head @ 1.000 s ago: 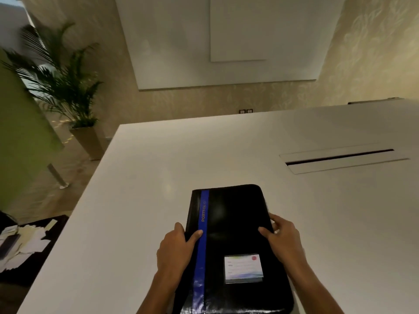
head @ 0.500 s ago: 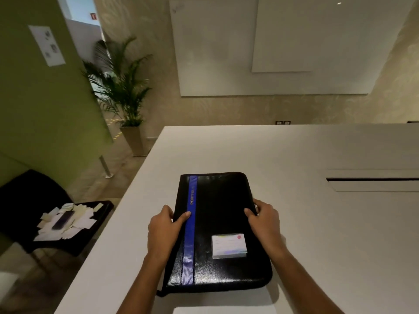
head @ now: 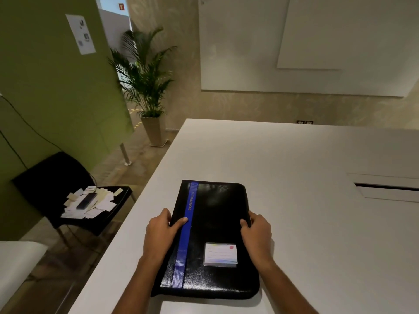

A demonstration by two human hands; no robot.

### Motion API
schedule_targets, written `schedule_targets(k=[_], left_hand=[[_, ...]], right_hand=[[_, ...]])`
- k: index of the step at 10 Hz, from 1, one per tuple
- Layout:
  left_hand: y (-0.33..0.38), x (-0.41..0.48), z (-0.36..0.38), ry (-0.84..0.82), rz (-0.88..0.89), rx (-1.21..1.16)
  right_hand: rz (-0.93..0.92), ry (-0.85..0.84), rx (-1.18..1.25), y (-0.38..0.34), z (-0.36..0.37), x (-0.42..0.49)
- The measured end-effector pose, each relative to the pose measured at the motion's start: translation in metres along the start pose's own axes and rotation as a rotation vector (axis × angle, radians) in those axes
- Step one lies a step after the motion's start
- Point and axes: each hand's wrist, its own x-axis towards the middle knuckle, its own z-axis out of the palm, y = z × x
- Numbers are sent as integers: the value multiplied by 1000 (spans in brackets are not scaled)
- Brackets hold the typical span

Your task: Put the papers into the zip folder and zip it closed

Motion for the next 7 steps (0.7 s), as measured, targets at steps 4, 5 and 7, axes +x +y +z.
schedule_targets(k=[4, 5, 7], left_hand=[[-14, 0, 10, -79, 90, 296], [-3, 3, 2, -105, 42, 472], [29, 36, 7, 117, 141, 415]], right_hand=[[-98, 156, -348, 2, 20, -28], [-195, 114, -604, 6, 21, -22], [-310, 222, -721, -3, 8, 12]])
